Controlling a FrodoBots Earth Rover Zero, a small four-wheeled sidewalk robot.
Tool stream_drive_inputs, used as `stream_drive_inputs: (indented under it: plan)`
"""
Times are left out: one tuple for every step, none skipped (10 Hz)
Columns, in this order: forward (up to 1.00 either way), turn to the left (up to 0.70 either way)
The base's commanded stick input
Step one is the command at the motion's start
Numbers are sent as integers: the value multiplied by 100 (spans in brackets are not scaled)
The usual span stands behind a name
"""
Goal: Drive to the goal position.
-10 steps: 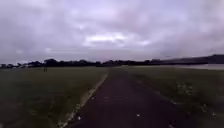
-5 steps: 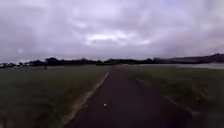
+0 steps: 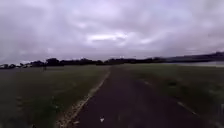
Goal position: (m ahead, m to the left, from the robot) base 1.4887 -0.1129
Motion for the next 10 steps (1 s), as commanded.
stream_drive_inputs:
  plan:
    - [85, 0]
    - [85, 0]
    - [85, 0]
    - [85, 0]
    - [85, 0]
    - [85, 0]
    - [85, 0]
    - [85, 0]
    - [85, 0]
    - [85, 0]
